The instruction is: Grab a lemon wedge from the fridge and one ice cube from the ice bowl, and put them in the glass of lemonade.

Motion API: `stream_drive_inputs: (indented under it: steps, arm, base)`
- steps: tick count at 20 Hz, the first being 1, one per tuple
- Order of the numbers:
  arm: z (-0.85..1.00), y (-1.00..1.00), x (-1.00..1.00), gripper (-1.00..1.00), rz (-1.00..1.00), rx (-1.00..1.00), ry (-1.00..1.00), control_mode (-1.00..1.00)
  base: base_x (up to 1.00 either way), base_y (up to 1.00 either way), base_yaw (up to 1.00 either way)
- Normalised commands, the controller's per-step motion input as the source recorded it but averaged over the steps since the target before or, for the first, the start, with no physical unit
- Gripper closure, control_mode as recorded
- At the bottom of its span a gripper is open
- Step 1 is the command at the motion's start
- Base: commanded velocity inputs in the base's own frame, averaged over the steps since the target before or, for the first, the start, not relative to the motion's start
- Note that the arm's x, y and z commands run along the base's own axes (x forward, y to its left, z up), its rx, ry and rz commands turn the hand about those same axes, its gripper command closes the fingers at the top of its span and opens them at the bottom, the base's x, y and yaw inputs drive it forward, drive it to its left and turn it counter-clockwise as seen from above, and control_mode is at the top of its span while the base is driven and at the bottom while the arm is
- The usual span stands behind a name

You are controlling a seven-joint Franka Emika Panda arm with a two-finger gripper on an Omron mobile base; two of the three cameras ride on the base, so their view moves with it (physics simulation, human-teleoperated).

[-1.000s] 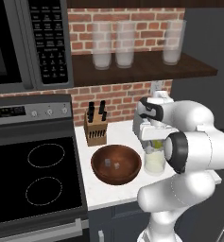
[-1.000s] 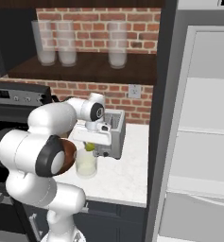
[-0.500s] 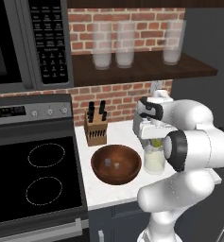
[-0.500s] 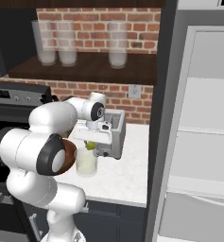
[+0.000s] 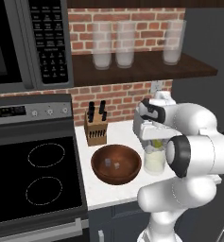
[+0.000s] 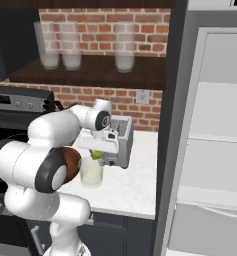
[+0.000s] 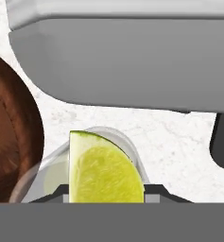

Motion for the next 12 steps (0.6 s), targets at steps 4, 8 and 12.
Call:
stream_drive_inputs:
  steps: [4, 8, 12]
  arm:
    - [0.00, 0.00, 0.00, 1.00, 0.00, 0.00, -0.12, -1.00]
    - [0.06, 0.00, -0.01, 1.00, 0.00, 0.00, -0.21, -1.00]
    - [0.05, 0.03, -0.09, 1.00, 0.00, 0.00, -0.23, -1.00]
  base:
    - [0.00, 0.00, 0.00]
    - [0.00, 0.00, 0.00]
    - [0.00, 0.00, 0.00]
